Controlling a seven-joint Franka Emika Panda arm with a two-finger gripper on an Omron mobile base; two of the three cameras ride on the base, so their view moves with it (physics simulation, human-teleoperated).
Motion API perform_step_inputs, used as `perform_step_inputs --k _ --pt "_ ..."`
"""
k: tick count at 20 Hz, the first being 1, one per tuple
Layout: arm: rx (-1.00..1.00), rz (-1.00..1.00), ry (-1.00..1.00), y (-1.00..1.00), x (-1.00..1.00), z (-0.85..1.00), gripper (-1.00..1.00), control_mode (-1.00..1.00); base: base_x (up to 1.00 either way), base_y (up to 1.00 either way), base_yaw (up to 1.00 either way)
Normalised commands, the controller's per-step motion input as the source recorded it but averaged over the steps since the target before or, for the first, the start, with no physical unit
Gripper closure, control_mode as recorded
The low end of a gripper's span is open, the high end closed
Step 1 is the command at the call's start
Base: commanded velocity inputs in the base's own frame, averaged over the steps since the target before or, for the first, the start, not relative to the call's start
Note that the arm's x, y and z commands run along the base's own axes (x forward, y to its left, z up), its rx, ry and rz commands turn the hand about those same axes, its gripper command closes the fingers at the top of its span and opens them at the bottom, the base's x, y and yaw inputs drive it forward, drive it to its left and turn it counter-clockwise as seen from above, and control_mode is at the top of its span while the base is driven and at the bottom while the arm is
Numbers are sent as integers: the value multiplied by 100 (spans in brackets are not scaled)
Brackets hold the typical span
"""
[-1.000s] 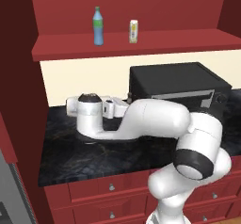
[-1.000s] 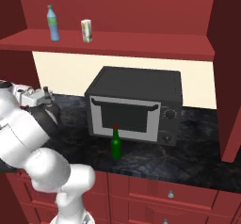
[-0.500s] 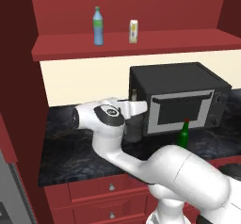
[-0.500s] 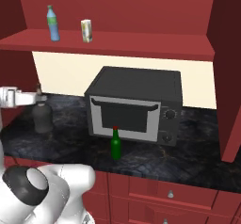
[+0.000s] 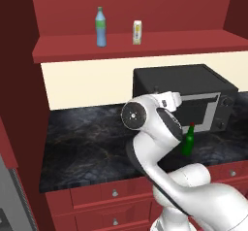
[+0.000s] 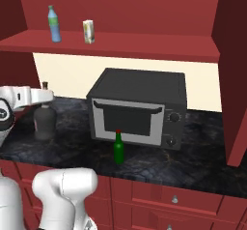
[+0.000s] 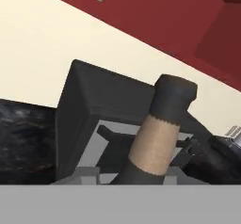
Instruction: Sort all alcoholic drinks to one cabinet, and non-alcoholic drinks to the other.
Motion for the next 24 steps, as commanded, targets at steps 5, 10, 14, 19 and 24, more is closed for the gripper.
perform_step_inputs --k 5,10,14,19,24 --pt "13 40 13 -21 -26 18 100 -100 0 0 0" --pt "8 13 1 -7 -12 2 100 -100 0 0 0" --pt "0 0 0 0 0 0 100 -100 0 0 0" --pt "1 0 0 0 -13 0 100 100 -16 0 0" --pt "0 0 0 0 0 0 100 100 -97 -3 0"
